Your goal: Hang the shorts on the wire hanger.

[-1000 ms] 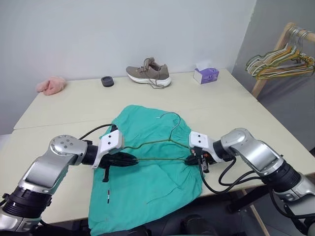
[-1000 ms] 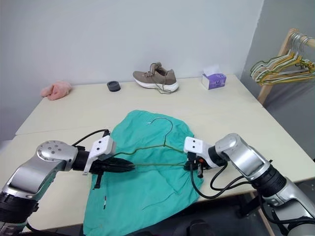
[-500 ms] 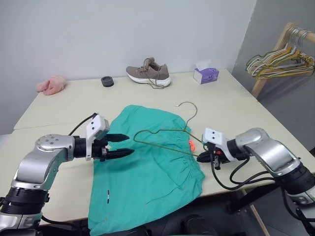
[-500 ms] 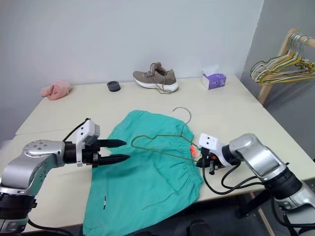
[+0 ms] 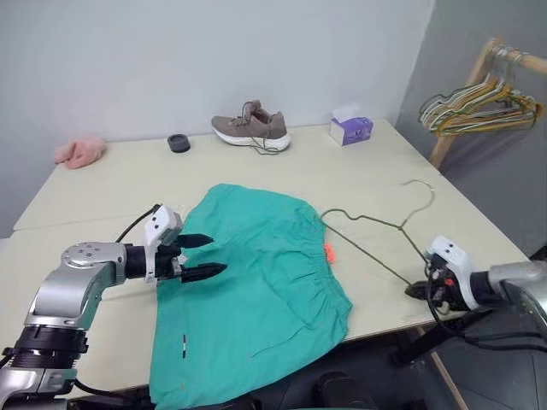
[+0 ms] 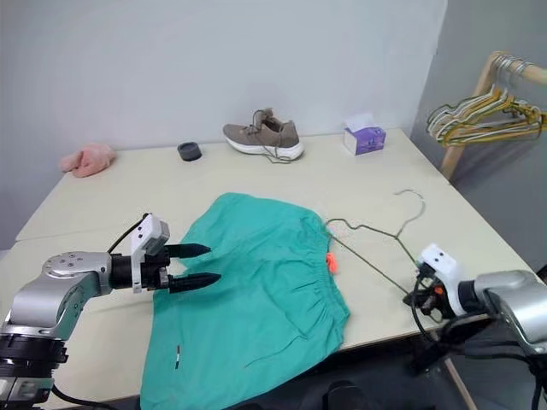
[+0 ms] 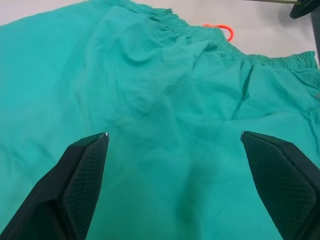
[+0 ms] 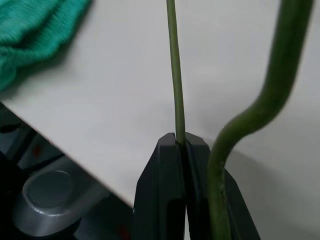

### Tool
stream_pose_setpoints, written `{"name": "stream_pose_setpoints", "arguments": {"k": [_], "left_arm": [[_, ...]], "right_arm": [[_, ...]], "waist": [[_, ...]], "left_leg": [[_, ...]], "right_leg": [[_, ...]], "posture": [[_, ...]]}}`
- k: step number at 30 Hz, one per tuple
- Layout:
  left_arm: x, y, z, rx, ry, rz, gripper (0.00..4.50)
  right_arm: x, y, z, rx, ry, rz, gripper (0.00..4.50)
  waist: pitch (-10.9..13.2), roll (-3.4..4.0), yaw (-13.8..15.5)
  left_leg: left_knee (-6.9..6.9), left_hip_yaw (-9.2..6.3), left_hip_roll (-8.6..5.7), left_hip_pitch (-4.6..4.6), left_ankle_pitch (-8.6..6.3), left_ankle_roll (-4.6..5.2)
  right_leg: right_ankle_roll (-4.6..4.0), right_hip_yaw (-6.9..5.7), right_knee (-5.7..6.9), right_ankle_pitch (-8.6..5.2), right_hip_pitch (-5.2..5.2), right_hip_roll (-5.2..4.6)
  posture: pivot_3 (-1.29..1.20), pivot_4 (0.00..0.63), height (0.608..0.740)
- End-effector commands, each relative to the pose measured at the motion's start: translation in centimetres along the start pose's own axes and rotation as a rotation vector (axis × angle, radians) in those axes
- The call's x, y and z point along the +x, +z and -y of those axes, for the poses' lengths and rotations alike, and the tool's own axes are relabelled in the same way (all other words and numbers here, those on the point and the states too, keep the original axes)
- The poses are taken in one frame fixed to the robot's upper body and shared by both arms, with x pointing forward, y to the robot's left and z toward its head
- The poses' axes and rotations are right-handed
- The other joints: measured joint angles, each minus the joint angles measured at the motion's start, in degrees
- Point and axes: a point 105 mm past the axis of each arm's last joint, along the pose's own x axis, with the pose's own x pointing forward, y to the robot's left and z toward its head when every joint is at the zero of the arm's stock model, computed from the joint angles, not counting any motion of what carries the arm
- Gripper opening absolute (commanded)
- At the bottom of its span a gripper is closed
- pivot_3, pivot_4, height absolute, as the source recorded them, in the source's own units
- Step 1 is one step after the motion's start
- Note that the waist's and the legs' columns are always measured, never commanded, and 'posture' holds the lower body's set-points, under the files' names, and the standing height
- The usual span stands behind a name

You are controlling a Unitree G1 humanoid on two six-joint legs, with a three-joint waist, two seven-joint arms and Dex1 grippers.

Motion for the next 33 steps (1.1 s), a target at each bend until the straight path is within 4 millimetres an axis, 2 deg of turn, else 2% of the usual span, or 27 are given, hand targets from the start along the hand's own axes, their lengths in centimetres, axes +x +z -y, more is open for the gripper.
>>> {"name": "stream_pose_setpoints", "arguments": {"k": [1, 6, 10, 16, 21, 25, 33], "left_arm": [[0.0, 1.2, -0.4, 0.051, 0.005, 0.017, 4.47], [0.2, 1.7, -0.8, 0.068, 0.015, 0.024, 4.47], [0.2, 1.8, -1.1, 0.08, 0.03, 0.023, 4.47], [-0.1, 1.3, -1.0, 0.086, 0.042, 0.009, 4.47], [-0.5, 1.0, -0.9, 0.084, 0.062, 0.005, 4.47], [-0.8, 0.7, -1.0, 0.084, 0.084, 0.003, 4.47], [-0.9, 0.4, -1.0, 0.061, 0.107, 0.021, 4.47]], "right_arm": [[-0.8, -0.3, 0.0, 0.019, -0.039, 0.01, 0.0], [0.3, -0.9, -1.4, -0.014, 0.016, -0.037, 0.0], [1.9, 0.3, -2.1, -0.058, 0.071, -0.042, 0.0], [3.1, 1.6, -2.2, -0.084, 0.112, -0.069, 0.0], [3.0, 2.6, -2.5, -0.068, 0.152, -0.059, 0.0], [2.4, 3.4, -2.4, 0.033, 0.169, -0.022, 0.0], [1.7, 2.6, -2.7, 0.249, 0.156, -0.003, 0.0]], "waist": [[0.0, 0.0, -0.5], [0.0, 0.02, -1.8], [0.0, -0.02, -3.0], [0.0, -0.03, -3.2], [0.0, -0.04, -3.0], [0.0, -0.04, -2.7], [0.0, -0.02, -1.2]], "left_leg": [[0.01, 0.01, 0.01, 0.03, 0.01, 0.01], [0.04, 0.03, 0.03, 0.11, 0.03, 0.04], [0.02, 0.02, 0.06, 0.05, 0.03, 0.04], [0.0, -0.02, 0.05, 0.03, 0.02, 0.04], [0.0, -0.04, 0.04, 0.03, 0.02, 0.04], [0.01, -0.05, 0.03, 0.03, 0.03, 0.04], [0.01, -0.05, 0.01, 0.02, 0.03, 0.04]], "right_leg": [[0.0, 0.01, 0.02, 0.0, 0.02, 0.01], [0.05, 0.01, 0.05, 0.03, 0.1, 0.06], [0.06, 0.03, 0.0, 0.02, 0.04, 0.09], [0.06, 0.02, -0.01, 0.02, 0.03, 0.07], [0.06, 0.01, -0.01, 0.02, 0.03, 0.05], [0.06, 0.01, -0.01, 0.02, 0.03, 0.04], [0.06, 0.01, 0.02, 0.03, 0.01, 0.02]], "posture": [[-0.29, 0.0, 0.74], [-0.29, 0.0, 0.74], [-0.28, 0.0, 0.74], [-0.25, 0.0, 0.74], [-0.23, 0.0, 0.74], [-0.23, 0.0, 0.74], [-0.23, 0.0, 0.74]]}}
